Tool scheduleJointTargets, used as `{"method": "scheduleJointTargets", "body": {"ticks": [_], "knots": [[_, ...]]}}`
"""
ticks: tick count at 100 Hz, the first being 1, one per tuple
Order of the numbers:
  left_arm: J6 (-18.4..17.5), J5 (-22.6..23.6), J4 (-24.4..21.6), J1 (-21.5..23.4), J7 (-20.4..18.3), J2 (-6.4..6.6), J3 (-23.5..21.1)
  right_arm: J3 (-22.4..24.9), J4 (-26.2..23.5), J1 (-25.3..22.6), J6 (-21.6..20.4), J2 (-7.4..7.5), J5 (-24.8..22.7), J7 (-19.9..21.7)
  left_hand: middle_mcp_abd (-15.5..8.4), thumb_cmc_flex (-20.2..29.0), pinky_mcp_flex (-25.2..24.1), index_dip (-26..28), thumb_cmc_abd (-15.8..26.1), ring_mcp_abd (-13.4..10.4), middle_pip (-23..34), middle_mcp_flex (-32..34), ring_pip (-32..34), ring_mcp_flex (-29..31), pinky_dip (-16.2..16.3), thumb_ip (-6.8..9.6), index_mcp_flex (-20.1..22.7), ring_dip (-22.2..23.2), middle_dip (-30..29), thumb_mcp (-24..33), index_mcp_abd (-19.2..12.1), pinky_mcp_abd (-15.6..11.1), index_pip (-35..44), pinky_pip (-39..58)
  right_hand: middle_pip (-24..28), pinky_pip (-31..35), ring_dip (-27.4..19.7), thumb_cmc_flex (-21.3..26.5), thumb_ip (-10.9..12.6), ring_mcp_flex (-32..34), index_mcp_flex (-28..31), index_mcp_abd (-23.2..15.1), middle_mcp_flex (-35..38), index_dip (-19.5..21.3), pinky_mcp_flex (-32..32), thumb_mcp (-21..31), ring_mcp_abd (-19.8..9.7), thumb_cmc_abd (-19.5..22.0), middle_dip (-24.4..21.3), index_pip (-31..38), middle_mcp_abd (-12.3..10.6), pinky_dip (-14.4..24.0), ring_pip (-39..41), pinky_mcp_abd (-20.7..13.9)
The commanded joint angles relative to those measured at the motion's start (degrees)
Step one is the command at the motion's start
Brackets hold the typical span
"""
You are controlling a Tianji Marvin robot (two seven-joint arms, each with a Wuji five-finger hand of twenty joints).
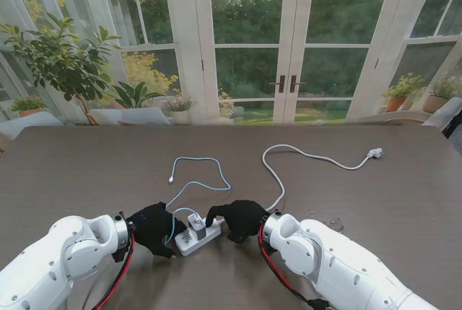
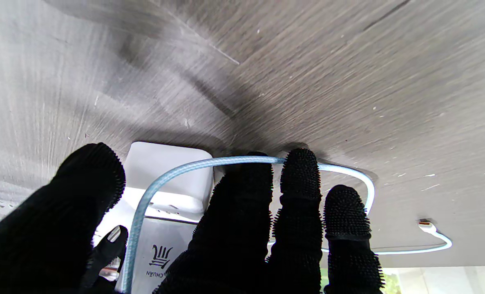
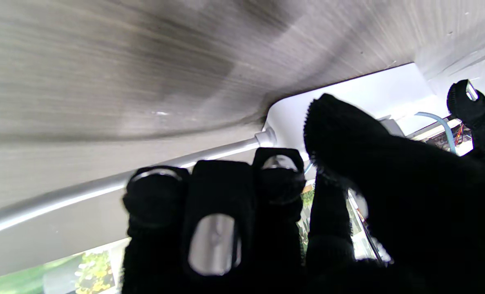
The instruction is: Set up the charging station
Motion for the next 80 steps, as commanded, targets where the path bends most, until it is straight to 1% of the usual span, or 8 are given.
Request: {"method": "scheduleJointTargets", "body": {"ticks": [1,35,43,55,76,80], "knots": [[-0.12,1.55,2.47,1.75,-2.87,0.61,0.78,-0.24,-0.12,-0.11,0.26,-0.15,-0.04,0.94,-3.49,-1.64,0.23,2.96,0.76,-1.19,-0.32,1.56,-0.58,0.43,1.01,2.59,7.4,-0.28,-0.84,-0.89,-7.14,-0.6,9.03,1.06,1.16,5.53,-29.24,0.87,0.33,2.04,-2.2,0.33,1.64,-0.14,0.58,7.04,-0.56,-2.66,1.06,-19.29,-1.45,0.65,2.33,-1.81],[-0.16,1.64,2.45,1.74,-2.88,0.62,0.78,-0.9,0.6,-0.35,-0.21,-0.21,0.4,0.93,-3.39,-1.84,0.3,2.95,1.43,-1.04,-0.24,1.59,-0.45,0.48,1.08,2.71,7.47,-0.22,-0.8,-1.32,-7.06,-0.59,9.06,1.25,1.16,5.62,-29.18,0.66,0.46,2.06,0.25,0.11,1.83,-0.1,0.3,7.05,-0.46,-2.27,1.0,-18.29,-1.4,0.72,2.53,-2.01],[-0.16,1.64,2.45,1.74,-2.88,0.62,0.78,-1.31,0.55,-0.45,-0.12,-0.07,-0.35,0.69,-3.51,-2.03,0.63,2.98,1.8,-1.16,-0.14,1.74,-0.31,0.69,1.37,2.81,7.58,-0.18,-0.76,-1.62,-7.08,-0.59,9.15,1.79,1.19,5.71,-29.1,0.31,0.65,2.07,0.93,0.94,1.9,-0.2,0.21,7.05,-0.7,-2.09,1.01,-18.36,-1.43,0.77,2.74,-2.08],[-0.16,1.64,2.45,1.74,-2.88,0.62,0.78,-1.89,0.49,-0.53,-0.03,0.11,-1.22,0.61,-3.37,-2.22,0.8,2.99,2.59,-1.02,-0.06,1.9,-0.13,0.92,1.74,3.05,7.65,-0.12,-0.72,-2.28,-6.9,-0.47,9.2,2.36,1.29,6.21,-28.75,-0.53,1.6,2.1,2.07,3.11,2.37,-0.27,0.82,7.05,-1.34,-1.14,1.13,-18.3,-1.81,0.87,3.56,-2.58],[-0.16,1.64,2.45,1.74,-2.88,0.62,0.78,-2.82,0.02,-0.28,0.78,0.62,-3.22,0.89,-3.17,-2.4,1.37,3.03,3.65,-0.75,0.08,2.57,0.27,1.6,2.28,3.44,8.08,0.0,-0.7,-3.38,-6.63,0.11,9.36,3.06,1.19,6.69,-28.4,-1.65,2.64,2.1,5.15,4.58,2.85,-0.16,1.37,7.05,-1.82,0.2,1.46,-17.81,-2.27,0.87,4.32,-3.1],[-0.16,1.64,2.45,1.74,-2.88,0.62,0.78,-2.79,-0.15,-0.35,0.91,0.7,-3.2,1.18,-3.1,-2.44,1.4,3.01,3.98,-0.66,0.06,2.62,0.33,1.61,2.4,3.52,8.16,0.04,-0.69,-3.63,-6.61,0.15,9.34,3.15,1.14,6.74,-28.4,-1.87,2.79,2.09,5.62,4.91,2.92,-0.19,1.4,7.04,-1.9,0.74,1.49,-17.86,-2.06,0.86,4.3,-3.07]]}}
